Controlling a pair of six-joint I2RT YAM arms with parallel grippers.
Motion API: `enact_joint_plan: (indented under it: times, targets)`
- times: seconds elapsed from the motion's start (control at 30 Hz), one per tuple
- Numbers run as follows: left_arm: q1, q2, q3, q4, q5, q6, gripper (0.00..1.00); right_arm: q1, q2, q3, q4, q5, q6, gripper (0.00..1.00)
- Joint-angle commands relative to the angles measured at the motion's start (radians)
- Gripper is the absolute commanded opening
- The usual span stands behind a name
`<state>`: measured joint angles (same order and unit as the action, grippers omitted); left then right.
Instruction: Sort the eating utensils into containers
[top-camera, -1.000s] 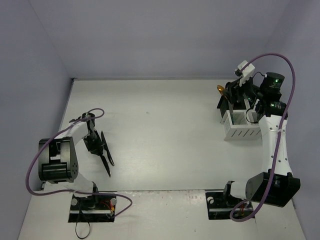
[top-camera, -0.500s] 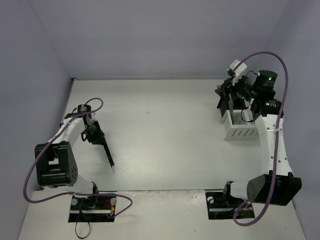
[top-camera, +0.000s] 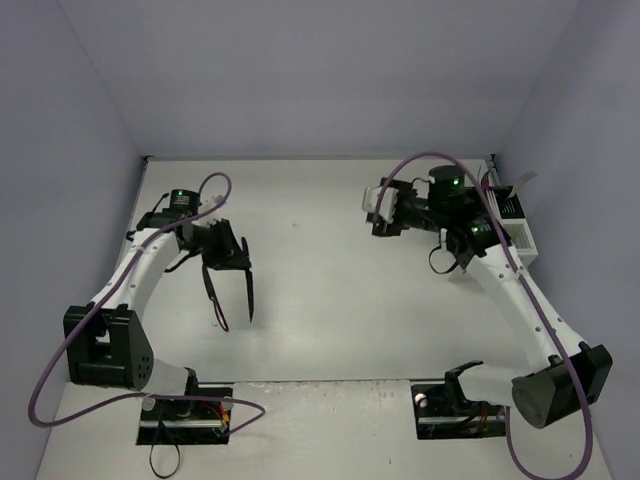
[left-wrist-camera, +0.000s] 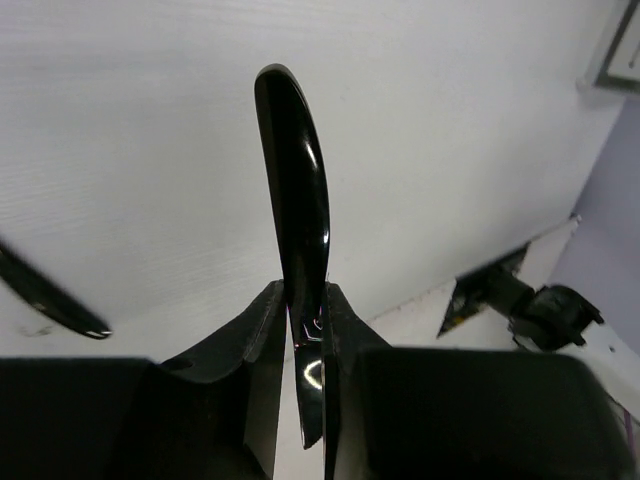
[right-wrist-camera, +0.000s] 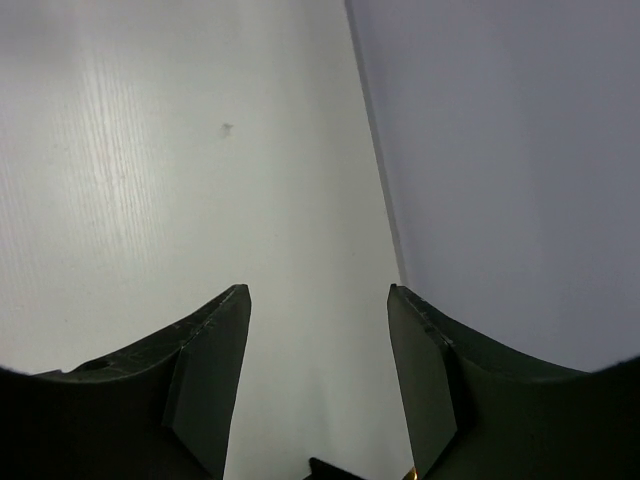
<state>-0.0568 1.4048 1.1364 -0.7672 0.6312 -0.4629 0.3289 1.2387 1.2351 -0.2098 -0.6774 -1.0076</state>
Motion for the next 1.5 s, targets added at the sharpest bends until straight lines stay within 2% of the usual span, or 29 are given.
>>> enact_joint_plan:
  times: [0.0, 0.2, 0.47, 0.87, 1.33, 1.47]
  targets:
    - [-0.086, 0.020, 0.078, -0.006, 0.160, -0.078, 0.00, 0.146, -0.048, -0.064, 0.049, 0.069, -0.332, 0.55]
    - [-0.108, 0.086, 0.096, -0.003, 0.203, -0.170, 0.00, 0.394, -0.050, -0.194, 0.052, 0.107, -0.634, 0.56]
    - [-0.145, 0.137, 0.082, -0.001, 0.197, -0.193, 0.00, 0.556, -0.010, -0.241, 0.051, 0.111, -0.751, 0.57]
    - [-0.188, 0.154, 0.061, -0.001, 0.145, -0.215, 0.00, 0.677, 0.115, -0.215, 0.055, 0.141, -0.827, 0.58]
    - [-0.242, 0.145, 0.049, 0.002, 0.119, -0.221, 0.00, 0.720, 0.280, -0.119, 0.099, 0.165, -0.839, 0.59]
    - [-0.252, 0.141, 0.034, 0.013, 0.111, -0.229, 0.00, 0.725, 0.318, -0.107, 0.108, 0.171, -0.846, 0.53]
